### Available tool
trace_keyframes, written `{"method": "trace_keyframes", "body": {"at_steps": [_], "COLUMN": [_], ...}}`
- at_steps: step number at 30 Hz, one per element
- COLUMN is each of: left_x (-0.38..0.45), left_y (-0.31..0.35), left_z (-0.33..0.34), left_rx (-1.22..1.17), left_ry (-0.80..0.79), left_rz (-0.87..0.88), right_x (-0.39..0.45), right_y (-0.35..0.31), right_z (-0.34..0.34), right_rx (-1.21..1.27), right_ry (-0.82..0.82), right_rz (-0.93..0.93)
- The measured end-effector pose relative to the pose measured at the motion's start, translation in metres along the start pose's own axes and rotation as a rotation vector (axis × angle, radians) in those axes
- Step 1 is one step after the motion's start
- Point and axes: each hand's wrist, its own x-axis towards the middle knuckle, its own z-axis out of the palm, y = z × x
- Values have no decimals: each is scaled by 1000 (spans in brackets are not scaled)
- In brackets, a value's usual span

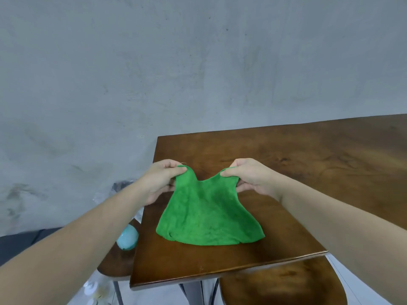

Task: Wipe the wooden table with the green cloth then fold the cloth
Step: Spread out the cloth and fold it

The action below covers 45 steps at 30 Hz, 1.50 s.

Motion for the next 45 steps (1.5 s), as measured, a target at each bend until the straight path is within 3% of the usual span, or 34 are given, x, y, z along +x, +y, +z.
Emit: {"method": "trace_keyframes", "body": {"at_steps": [8, 14, 17, 22, 24, 26, 31, 37, 45], "left_x": [-13, -20, -18, -14, -14, -13, -5, 7, 29], "left_y": [6, 2, 2, 14, 23, 32, 57, 75, 78], "left_z": [35, 27, 26, 26, 27, 26, 23, 22, 28], "left_rx": [9, 145, 130, 104, 102, 106, 142, 132, 108], "left_ry": [94, 45, 9, -41, -77, -119, -139, 9, 144], "left_rz": [98, 189, 280, 295, 314, 339, 417, 446, 430], "right_x": [-7, -14, -15, 6, 16, 22, 37, 44, 68], "right_y": [-11, -16, -21, -15, -7, -3, -13, -40, -53], "right_z": [58, 48, 40, 14, 2, -6, -27, -55, -70], "right_rx": [297, 353, 269, -94, -386, -513, -376, -333, 97], "right_ry": [-96, -324, -313, -58, -152, -251, -251, -191, -272], "right_rz": [-47, -6, -73, -340, -396, -392, -441, -493, -427]}}
